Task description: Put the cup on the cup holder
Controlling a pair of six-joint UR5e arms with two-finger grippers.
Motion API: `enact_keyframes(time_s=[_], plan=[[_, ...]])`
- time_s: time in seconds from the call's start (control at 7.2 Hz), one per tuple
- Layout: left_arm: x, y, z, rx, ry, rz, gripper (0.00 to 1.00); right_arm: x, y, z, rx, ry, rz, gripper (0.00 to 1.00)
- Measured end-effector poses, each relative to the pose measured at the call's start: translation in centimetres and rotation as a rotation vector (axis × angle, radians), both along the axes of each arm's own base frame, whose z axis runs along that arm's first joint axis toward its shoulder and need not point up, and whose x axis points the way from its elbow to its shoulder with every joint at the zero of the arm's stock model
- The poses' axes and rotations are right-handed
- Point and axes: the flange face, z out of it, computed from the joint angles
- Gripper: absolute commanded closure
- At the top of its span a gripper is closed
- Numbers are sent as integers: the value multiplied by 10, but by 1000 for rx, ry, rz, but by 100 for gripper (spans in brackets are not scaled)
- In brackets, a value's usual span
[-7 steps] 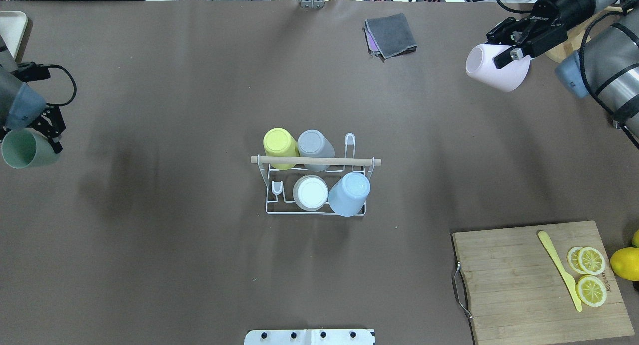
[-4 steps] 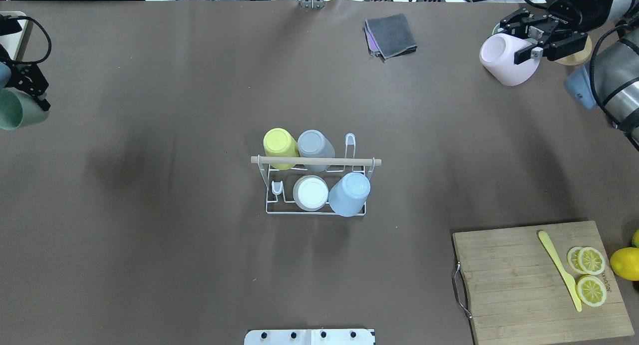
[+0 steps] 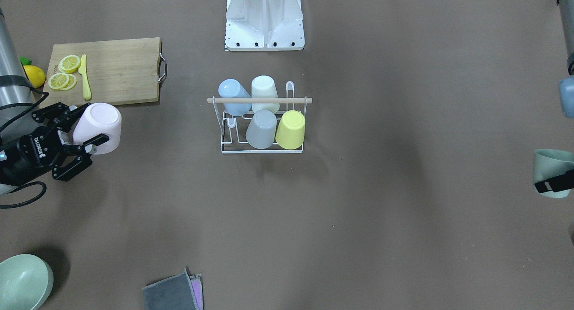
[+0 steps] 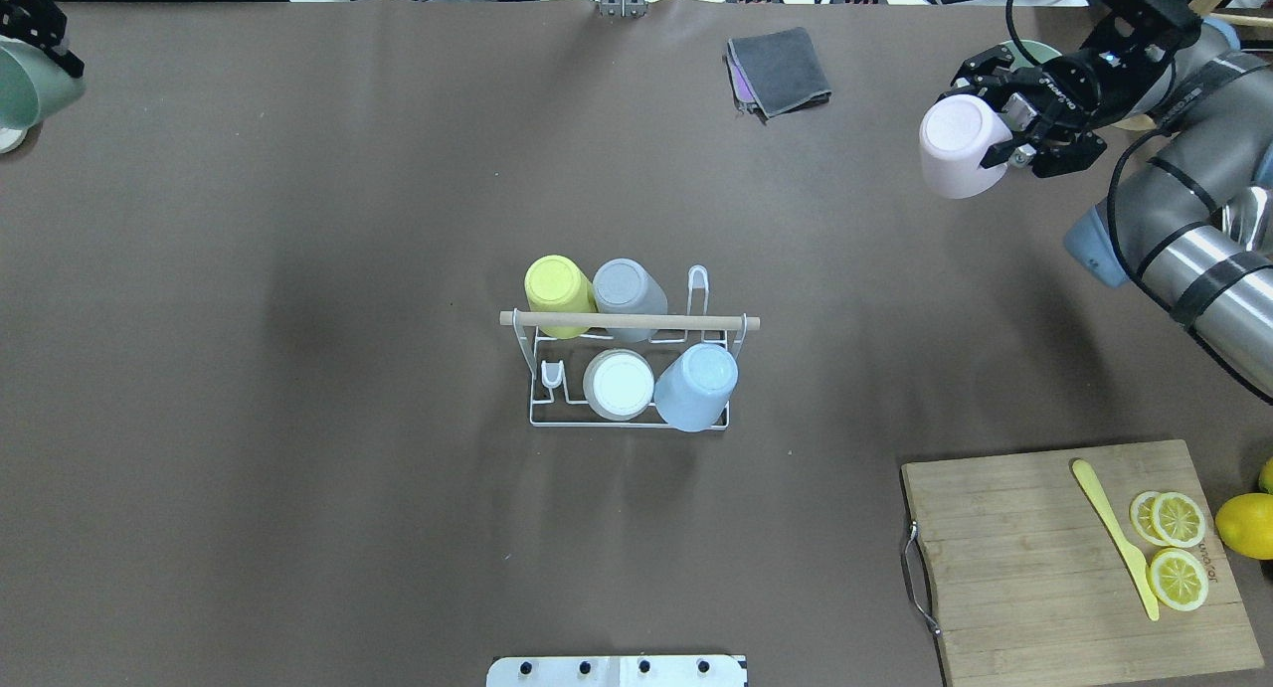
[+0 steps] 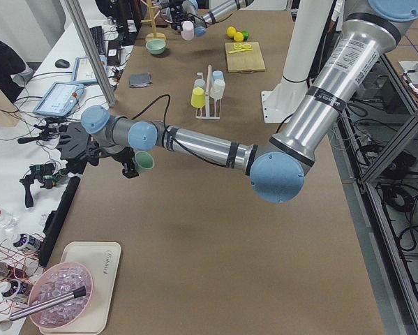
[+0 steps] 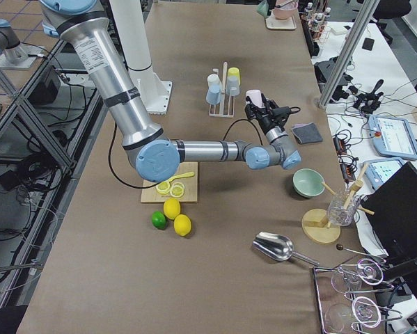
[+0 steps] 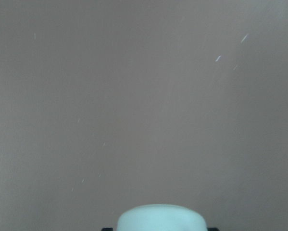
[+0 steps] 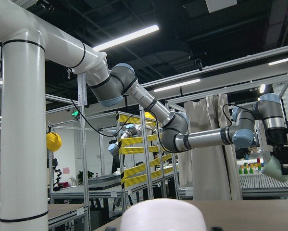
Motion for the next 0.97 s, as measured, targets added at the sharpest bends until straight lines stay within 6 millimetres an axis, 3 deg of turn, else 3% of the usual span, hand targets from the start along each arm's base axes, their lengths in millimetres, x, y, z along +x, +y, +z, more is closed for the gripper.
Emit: enact_keyframes(time_s=[0.42,0.69,0.97], plan=[[-33,5,-54,266,87,-302,100,-66,18,-21,72,-122,31,69],[-28,12,-90,450,121,-513,100,-102,31,-40,106,-160,15,69],[1,28,-99,643,179,-709,100,-130,34,-58,122,-178,-7,69]])
